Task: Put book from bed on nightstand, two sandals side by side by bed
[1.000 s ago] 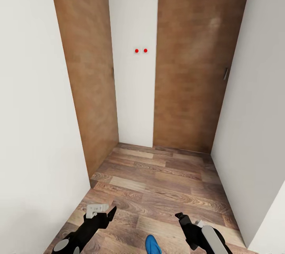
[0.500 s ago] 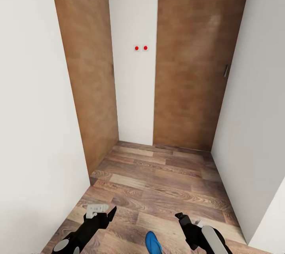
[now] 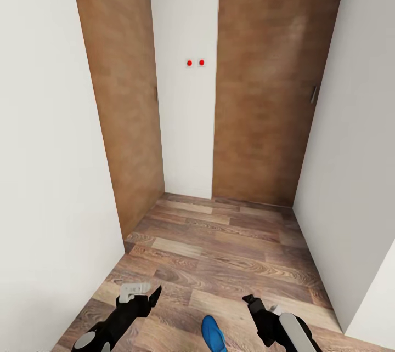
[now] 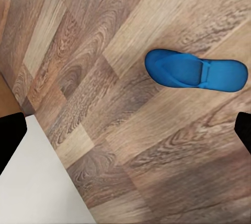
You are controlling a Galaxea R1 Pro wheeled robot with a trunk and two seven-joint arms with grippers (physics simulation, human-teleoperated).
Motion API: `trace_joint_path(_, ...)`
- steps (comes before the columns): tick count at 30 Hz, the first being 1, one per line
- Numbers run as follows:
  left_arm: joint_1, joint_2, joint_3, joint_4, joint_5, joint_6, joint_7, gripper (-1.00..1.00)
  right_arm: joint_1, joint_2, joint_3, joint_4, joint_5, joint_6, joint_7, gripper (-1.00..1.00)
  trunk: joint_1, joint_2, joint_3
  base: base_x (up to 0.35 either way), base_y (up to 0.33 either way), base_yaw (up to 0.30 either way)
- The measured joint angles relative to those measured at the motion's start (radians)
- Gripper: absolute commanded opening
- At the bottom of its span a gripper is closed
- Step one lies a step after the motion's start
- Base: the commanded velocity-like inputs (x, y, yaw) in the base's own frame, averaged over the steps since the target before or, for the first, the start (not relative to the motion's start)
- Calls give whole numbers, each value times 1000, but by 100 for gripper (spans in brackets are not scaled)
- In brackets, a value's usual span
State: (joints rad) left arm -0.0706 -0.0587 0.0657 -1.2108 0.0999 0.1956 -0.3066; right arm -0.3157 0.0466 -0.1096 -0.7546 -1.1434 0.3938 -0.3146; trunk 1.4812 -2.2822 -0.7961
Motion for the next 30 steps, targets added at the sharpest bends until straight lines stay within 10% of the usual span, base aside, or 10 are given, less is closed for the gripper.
trace_joint_path(30, -1, 0, 0, 0, 0, 0, -3, 100, 0, 0, 1, 0, 0, -1, 0, 100, 115, -210, -94, 0, 0, 0)
